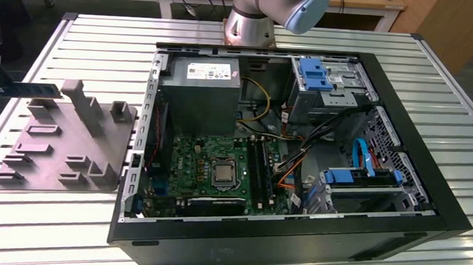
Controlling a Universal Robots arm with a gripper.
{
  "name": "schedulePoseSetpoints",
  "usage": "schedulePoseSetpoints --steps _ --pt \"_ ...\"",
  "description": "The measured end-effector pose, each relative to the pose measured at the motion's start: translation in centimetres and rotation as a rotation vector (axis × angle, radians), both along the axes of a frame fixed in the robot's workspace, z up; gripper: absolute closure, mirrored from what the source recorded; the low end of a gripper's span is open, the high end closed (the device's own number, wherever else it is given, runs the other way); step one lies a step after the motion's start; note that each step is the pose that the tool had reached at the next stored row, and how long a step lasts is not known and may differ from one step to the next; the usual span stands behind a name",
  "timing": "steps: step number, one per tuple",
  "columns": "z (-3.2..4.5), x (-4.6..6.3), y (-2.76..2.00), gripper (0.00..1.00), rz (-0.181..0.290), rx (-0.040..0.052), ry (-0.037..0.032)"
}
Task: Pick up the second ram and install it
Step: 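Pick up the second ram and move it above second insertion slot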
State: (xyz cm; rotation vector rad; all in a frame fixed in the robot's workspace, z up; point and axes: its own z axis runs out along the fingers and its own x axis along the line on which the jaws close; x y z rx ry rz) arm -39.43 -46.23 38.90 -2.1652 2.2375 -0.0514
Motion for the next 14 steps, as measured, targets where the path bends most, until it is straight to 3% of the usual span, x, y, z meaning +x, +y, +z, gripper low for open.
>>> schedulePoseSetpoints --steps 5,14 --pt "0.18 0.5 -0.01 0.89 0.0 0.0015 0.0003" --pt "0.17 4.0 -0.11 0.89 0.0 0.0015 0.0018"
